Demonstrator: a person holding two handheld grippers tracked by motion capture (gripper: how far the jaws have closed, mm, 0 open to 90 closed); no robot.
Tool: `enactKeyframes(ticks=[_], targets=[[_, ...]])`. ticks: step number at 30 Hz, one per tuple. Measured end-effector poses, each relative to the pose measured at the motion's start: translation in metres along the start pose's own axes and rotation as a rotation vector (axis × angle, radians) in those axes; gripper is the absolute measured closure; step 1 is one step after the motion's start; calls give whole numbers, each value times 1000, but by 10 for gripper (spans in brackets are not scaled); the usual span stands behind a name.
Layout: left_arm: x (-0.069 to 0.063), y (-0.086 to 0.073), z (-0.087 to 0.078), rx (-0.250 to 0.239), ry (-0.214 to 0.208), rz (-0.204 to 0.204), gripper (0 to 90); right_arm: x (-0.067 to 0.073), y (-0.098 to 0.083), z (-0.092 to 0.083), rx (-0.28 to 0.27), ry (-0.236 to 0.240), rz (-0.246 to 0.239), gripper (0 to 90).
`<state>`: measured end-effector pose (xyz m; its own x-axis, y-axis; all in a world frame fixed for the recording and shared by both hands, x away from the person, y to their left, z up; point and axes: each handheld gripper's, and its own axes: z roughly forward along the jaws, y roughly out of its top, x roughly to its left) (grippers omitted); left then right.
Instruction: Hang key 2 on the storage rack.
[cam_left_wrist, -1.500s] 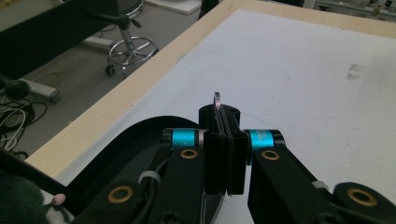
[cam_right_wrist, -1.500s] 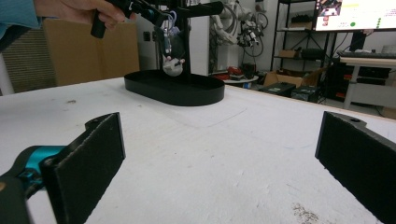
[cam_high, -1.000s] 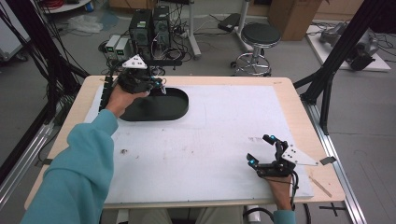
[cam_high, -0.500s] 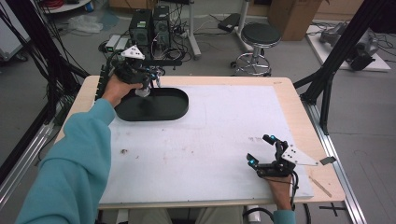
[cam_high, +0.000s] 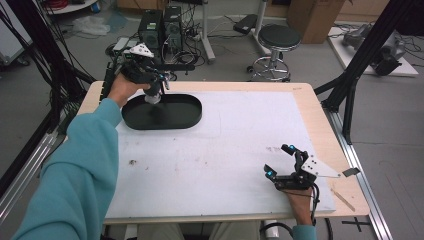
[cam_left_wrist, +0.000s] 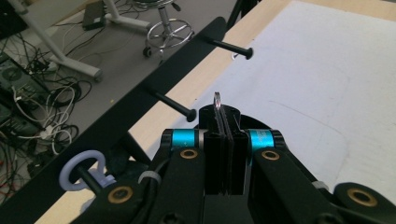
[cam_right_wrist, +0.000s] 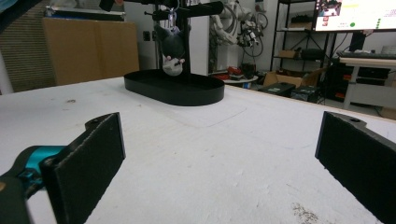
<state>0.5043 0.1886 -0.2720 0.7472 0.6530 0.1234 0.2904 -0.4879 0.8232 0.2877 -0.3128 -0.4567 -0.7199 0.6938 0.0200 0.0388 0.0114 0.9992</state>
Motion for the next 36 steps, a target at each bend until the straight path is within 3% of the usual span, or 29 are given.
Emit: enactKeyframes(ticks=[18,36], targets=[[8,1,8,38,24,-4,883,0,0,0,-1,5,7,7],[11,4,12,34,66,-3,883,-1,0,0,-3,5,3,7]])
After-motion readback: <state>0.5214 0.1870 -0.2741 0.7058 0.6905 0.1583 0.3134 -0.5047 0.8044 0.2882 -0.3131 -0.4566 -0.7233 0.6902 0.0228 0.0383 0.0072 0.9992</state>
